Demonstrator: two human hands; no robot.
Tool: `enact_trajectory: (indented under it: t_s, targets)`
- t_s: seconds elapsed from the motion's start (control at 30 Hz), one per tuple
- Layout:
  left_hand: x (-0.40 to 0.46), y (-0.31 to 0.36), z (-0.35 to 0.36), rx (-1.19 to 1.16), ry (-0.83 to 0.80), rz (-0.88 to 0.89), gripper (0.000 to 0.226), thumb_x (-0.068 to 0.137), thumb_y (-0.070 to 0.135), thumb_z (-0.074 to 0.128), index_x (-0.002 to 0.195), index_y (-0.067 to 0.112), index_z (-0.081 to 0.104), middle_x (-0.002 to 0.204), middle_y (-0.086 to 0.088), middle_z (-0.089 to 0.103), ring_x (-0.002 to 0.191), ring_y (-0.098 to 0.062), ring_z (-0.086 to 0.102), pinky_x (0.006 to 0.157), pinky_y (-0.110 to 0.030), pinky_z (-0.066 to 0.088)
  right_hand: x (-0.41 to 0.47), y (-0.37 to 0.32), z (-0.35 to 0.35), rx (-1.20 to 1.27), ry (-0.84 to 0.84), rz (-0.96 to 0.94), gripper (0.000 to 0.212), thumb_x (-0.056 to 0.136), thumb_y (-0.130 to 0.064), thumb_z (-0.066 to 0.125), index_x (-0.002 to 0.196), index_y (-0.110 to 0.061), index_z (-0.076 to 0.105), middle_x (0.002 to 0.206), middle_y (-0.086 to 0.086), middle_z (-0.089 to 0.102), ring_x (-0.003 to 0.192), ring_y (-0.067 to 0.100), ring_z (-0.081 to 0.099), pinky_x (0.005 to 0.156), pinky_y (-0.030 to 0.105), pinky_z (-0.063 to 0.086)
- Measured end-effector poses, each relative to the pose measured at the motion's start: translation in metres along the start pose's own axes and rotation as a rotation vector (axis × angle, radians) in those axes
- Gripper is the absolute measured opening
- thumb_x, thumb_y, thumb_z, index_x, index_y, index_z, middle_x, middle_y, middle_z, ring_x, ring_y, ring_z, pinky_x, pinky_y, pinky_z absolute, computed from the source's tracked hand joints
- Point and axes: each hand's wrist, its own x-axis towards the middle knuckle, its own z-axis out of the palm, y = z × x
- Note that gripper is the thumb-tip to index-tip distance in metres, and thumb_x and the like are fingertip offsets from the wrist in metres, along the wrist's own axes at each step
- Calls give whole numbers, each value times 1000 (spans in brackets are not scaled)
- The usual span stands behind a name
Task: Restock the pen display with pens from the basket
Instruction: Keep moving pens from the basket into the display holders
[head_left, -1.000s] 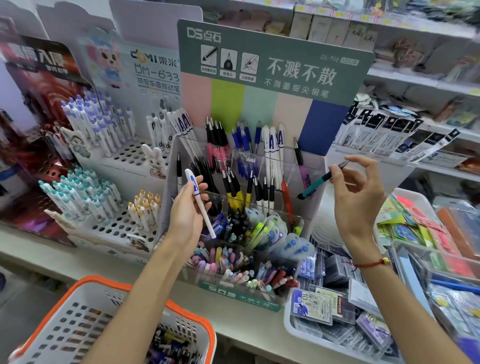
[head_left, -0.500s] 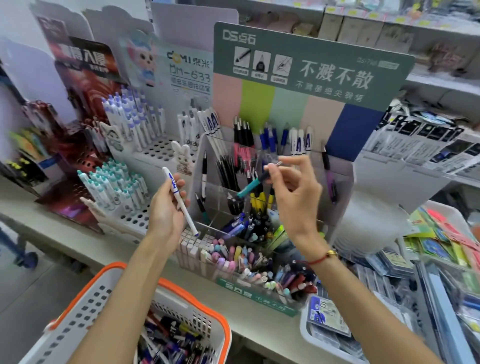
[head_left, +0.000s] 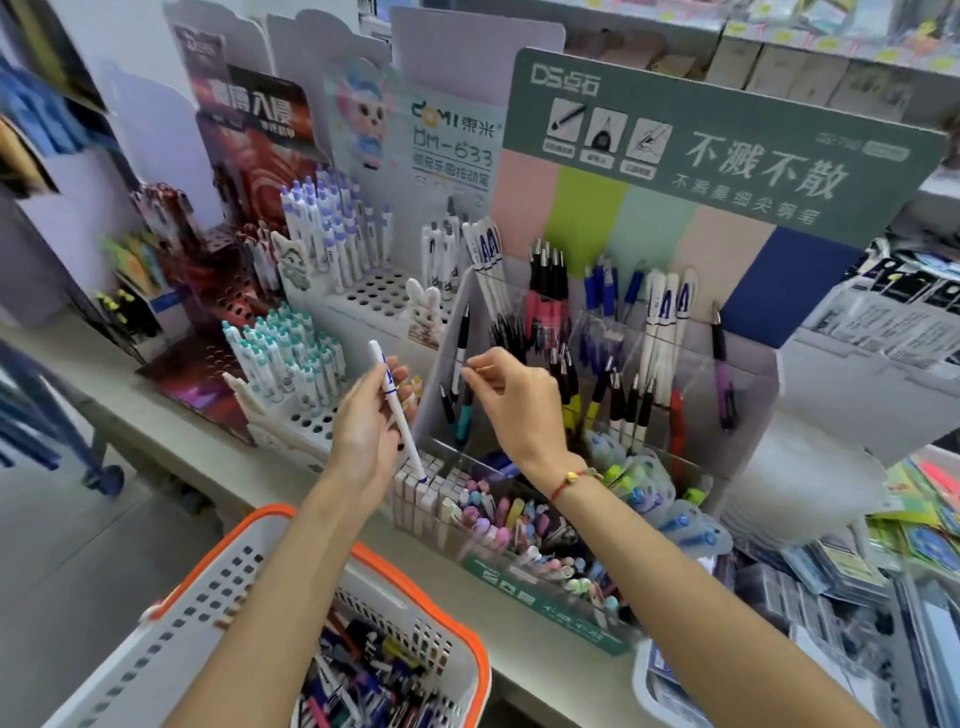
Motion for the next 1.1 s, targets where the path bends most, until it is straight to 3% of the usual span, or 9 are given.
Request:
enact_trajectory:
  t_s: [0.17,0.3,0.4,0.5,0.63,0.77,0.93,1.0,1.1]
  targets:
    - [-3,-2,-8,7,-46,-29,22,105,24,40,106,14,60,93,2,65,86,-9,62,81,-24,50,-1,5,36,-217,-258,-22,21,96,-25,60,100,-13,76,94,6,75,87,27,69,70,39,55]
    - [-2,-1,-16,41,-85,-27,25,105,22,39,115,10,59,108,-2,69,96,-10,67,83,-24,53,-3,5,44,-317,-337,45,27,99,-29,52,103,-12,73,98,7,68,90,31,65,64,34,43]
    - [-2,0,-20,116,-99,27,20,104,21,42,111,12,58,114,-3,70,107,-13,67,88,-25,53,-3,0,37,-273,-372,72,28,98,-31,52,118,-14,65,106,7,67,94,31,64,70,37,47]
    - [-7,4,-18,342,-114,167,18,101,24,49,112,17,60,115,1,71,109,-11,66,95,-28,50,-4,-10,14,42,-230,208,24,100,-29,50,114,-17,66,88,-1,70,76,16,66,69,39,55]
    - [-17,3,6,562,-158,303,19,92,22,64,111,20,64,104,6,72,97,-1,67,84,-14,51,-4,-26,-32,375,-94,306,28,101,-32,49,103,-15,71,77,-7,66,55,3,60,55,20,47]
    - [-27,-14,37,604,-296,288,16,82,12,74,94,21,69,90,7,73,82,3,68,73,-10,51,-18,-27,-71,374,11,262,25,94,-33,61,110,-17,73,93,-4,67,72,12,64,66,21,51]
    - [-35,-40,69,596,-450,284,15,79,8,76,92,12,72,84,3,75,80,-5,71,72,-14,52,-35,-13,-103,342,94,274,13,92,-22,67,101,-17,75,95,-5,69,83,7,67,74,20,54]
    - [-36,-46,77,652,-522,309,21,77,17,79,96,17,72,92,6,75,88,-6,70,78,-17,53,-39,-7,-120,375,172,278,8,93,-19,66,95,-19,73,89,-7,71,80,8,68,72,25,55]
    - [-13,-50,74,1069,-443,591,45,73,46,80,112,29,68,125,10,62,120,-7,53,103,-25,40,-36,2,-153,289,437,245,5,95,-18,62,95,-18,67,82,-11,67,72,1,62,67,15,48]
